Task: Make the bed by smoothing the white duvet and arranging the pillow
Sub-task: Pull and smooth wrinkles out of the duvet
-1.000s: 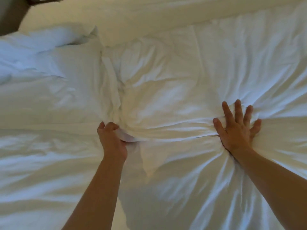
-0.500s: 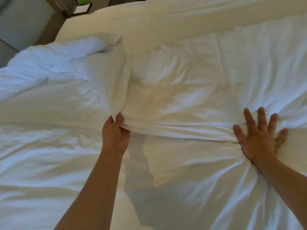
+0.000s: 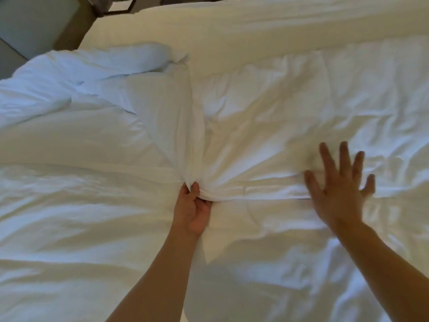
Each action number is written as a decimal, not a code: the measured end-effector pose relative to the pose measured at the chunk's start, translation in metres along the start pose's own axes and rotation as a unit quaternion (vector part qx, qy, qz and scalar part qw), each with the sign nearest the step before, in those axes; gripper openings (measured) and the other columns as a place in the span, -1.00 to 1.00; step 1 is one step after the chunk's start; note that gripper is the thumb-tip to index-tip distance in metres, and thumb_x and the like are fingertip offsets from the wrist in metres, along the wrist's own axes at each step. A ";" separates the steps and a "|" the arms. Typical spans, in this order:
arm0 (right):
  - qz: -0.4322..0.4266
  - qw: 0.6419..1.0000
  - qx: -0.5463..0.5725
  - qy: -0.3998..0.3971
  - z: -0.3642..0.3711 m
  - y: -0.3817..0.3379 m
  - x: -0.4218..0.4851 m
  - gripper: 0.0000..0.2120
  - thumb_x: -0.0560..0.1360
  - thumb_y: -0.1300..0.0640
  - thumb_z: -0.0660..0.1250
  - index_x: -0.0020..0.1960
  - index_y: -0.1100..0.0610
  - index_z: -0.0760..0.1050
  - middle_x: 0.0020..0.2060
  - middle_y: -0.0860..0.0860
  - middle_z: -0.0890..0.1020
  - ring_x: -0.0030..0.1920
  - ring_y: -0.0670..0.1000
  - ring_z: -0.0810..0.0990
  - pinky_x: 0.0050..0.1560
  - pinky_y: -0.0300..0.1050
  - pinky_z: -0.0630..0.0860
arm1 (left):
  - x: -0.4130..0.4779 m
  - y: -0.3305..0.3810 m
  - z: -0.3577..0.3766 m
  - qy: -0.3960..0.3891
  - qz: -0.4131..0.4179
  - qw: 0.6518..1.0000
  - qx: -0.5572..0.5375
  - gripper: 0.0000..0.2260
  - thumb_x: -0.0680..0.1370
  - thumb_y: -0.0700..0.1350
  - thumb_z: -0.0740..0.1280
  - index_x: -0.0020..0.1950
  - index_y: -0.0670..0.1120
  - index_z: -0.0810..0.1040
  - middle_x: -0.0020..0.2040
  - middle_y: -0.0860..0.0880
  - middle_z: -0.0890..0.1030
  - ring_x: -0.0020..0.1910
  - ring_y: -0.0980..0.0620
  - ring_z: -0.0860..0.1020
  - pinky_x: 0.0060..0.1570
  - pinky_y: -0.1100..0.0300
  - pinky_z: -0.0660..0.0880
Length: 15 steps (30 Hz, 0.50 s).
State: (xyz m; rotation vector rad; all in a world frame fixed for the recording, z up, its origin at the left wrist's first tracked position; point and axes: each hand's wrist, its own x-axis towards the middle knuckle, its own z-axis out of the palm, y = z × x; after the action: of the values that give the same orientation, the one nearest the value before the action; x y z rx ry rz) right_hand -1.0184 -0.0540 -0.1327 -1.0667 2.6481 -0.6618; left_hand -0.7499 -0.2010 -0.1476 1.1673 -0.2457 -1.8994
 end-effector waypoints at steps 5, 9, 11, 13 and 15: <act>-0.058 0.990 -0.025 -0.130 0.086 -0.150 -0.051 -0.29 0.53 -0.57 -0.18 0.61 -0.44 -0.27 0.68 -0.16 -0.30 0.66 0.13 -0.38 0.55 0.45 -0.24 | 0.001 0.017 -0.006 -0.023 -0.042 0.999 0.025 -0.66 0.65 -0.35 0.20 0.40 -0.17 0.51 0.28 -0.18 0.66 0.25 -0.13 0.65 0.29 -0.11 0.56; 0.006 0.987 -0.054 -0.153 0.135 -0.152 -0.058 -0.24 0.49 -0.62 -0.11 0.57 -0.48 -0.34 0.64 -0.19 -0.41 0.64 0.14 -0.45 0.51 0.52 -0.33 | 0.007 0.044 -0.012 -0.032 -0.014 0.967 0.253 -0.65 0.56 -0.45 0.25 0.32 -0.20 0.50 0.15 -0.21 0.69 0.13 -0.18 0.69 0.00 0.00 0.65; 0.015 0.987 -0.080 -0.138 0.145 -0.149 -0.060 -0.20 0.46 -0.62 -0.08 0.57 -0.48 -0.36 0.64 -0.18 -0.41 0.64 0.15 -0.43 0.51 0.51 -0.32 | 0.013 0.063 -0.015 -0.081 0.069 0.911 0.398 -0.64 0.49 -0.36 0.29 0.29 -0.21 0.47 0.05 -0.14 0.69 0.14 -0.21 0.67 0.04 0.06 0.60; 0.023 0.987 -0.095 -0.129 0.152 -0.151 -0.060 -0.17 0.43 -0.62 -0.07 0.56 -0.47 -0.38 0.64 -0.17 -0.42 0.64 0.14 -0.44 0.52 0.50 -0.30 | 0.024 0.086 -0.017 -0.097 0.193 0.787 0.578 -0.57 0.48 -0.19 0.33 0.34 -0.21 0.44 0.14 0.00 0.54 0.20 -0.11 0.58 0.15 0.22 0.47; 0.032 0.987 -0.101 -0.117 0.160 -0.152 -0.060 -0.17 0.42 -0.62 -0.08 0.56 -0.47 -0.38 0.63 -0.18 -0.43 0.63 0.11 -0.46 0.53 0.48 -0.31 | 0.042 0.111 -0.008 -0.086 0.323 0.680 0.653 -0.52 0.51 -0.16 0.40 0.41 -0.20 0.42 0.25 -0.07 0.43 0.25 -0.08 0.48 0.25 0.15 0.44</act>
State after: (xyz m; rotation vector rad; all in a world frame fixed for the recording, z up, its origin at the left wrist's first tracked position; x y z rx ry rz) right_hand -0.8280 -0.1614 -0.1984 -1.0322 2.5710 -0.2403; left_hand -0.6882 -0.2973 -0.1164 1.3911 -2.0779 -0.9757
